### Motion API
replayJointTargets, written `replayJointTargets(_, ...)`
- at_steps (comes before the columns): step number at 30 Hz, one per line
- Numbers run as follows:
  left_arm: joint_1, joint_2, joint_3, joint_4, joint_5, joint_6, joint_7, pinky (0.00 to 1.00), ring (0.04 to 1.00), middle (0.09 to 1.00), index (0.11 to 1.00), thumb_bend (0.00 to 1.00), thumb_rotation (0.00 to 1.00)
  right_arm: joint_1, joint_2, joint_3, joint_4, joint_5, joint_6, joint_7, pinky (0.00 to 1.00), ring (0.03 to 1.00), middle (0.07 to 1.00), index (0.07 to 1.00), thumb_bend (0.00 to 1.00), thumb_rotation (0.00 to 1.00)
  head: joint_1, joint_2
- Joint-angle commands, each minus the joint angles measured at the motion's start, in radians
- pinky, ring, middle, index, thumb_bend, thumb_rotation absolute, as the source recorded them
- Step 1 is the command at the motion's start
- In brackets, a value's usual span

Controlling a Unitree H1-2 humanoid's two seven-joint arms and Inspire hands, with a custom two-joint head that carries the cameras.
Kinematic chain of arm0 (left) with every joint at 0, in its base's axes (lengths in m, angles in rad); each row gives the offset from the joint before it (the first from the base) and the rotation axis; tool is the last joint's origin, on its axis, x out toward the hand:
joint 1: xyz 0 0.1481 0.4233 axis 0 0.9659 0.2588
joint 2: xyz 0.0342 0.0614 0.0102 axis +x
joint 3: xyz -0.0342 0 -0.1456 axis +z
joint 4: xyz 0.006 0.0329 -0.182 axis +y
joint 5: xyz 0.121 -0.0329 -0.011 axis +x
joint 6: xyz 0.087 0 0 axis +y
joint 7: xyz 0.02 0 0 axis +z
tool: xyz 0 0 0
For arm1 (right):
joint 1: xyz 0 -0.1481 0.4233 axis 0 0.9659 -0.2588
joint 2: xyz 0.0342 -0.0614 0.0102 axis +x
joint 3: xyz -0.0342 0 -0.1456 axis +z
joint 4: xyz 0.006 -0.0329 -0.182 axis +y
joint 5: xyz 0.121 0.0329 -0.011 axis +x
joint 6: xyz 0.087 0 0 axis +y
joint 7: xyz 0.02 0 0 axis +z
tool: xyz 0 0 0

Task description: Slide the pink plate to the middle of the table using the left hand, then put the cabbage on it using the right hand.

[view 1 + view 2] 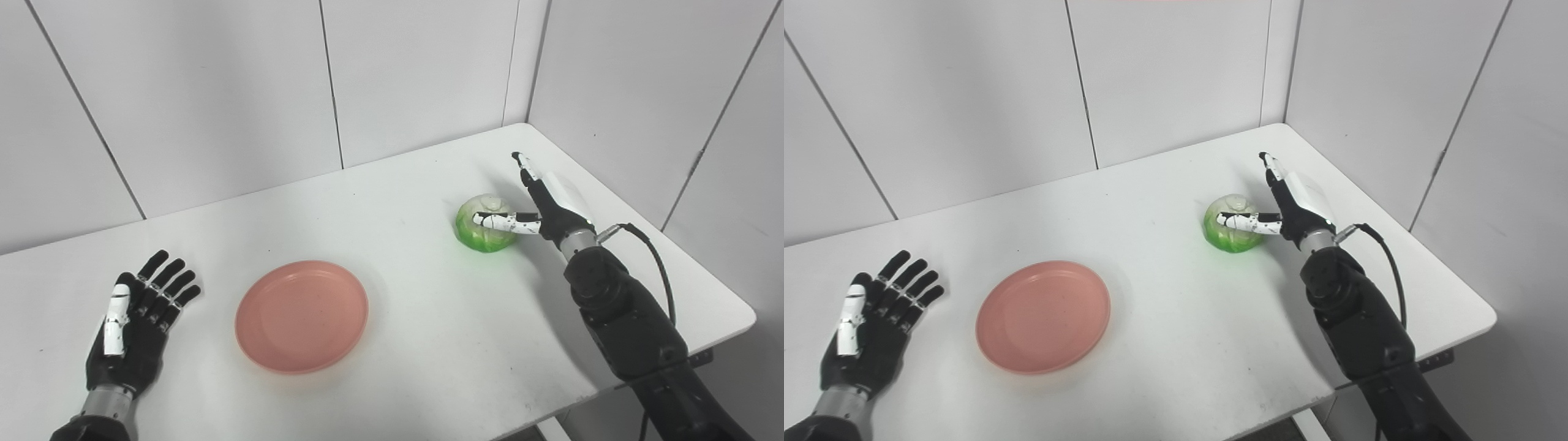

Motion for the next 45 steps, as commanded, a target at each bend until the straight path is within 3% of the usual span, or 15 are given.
replayJointTargets(1, 0.054, 0.011, -0.007, 0.029, 0.024, 0.015, 0.007, 0.77, 0.794, 0.806, 0.801, 0.51, 0.82, -0.059, -0.034, 0.0, -0.006, 0.004, 0.0, -0.01, 0.88, 0.98, 1.0, 1.0, 1.0, 0.59, 0.001, 0.002)
replayJointTargets(10, 0.059, 0.011, -0.009, 0.013, 0.027, 0.018, 0.012, 0.77, 0.791, 0.802, 0.8, 0.5, 0.83, -0.086, -0.057, 0.046, 0.011, 0.04, 0.064, 0.1, 0.88, 0.988, 1.0, 1.0, 1.0, 0.57, 0.001, 0.011)
replayJointTargets(22, 0.066, 0.014, -0.011, -0.014, 0.024, 0.041, 0.02, 0.76, 0.793, 0.805, 0.803, 0.5, 0.82, -0.105, -0.074, 0.122, 0.027, 0.036, 0.066, 0.161, 0.9, 0.991, 1.0, 1.0, 1.0, 0.63, 0.003, 0.026)
replayJointTargets(30, 0.066, 0.014, -0.011, -0.01, 0.022, 0.043, 0.021, 0.76, 0.792, 0.804, 0.798, 0.5, 0.82, -0.126, -0.084, 0.152, 0.068, 0.053, 0.053, 0.194, 0.87, 0.962, 0.992, 1.0, 1.0, 0.52, 0.008, 0.031)
replayJointTargets(35, 0.069, 0.014, -0.016, -0.016, 0.024, 0.042, 0.017, 0.77, 0.796, 0.81, 0.807, 0.5, 0.83, -0.151, -0.064, 0.138, 0.162, 0.093, 0.016, 0.165, 0.87, 0.944, 0.972, 0.994, 1.0, 0.47, 0.009, 0.035)
replayJointTargets(41, 0.069, 0.014, -0.018, -0.014, 0.026, 0.044, 0.024, 0.78, 0.807, 0.82, 0.816, 0.5, 0.84, -0.169, -0.032, 0.107, 0.247, 0.154, -0.059, 0.092, 0.78, 0.823, 0.852, 0.891, 1.0, 0.32, 0.01, 0.035)
replayJointTargets(45, 0.065, 0.015, -0.016, 0.0, 0.024, 0.04, 0.021, 0.78, 0.803, 0.815, 0.815, 0.5, 0.84, -0.192, 0.008, 0.07, 0.306, 0.206, -0.057, 0.046, 0.59, 0.621, 0.642, 0.662, 0.92, 0.14, 0.014, 0.037)
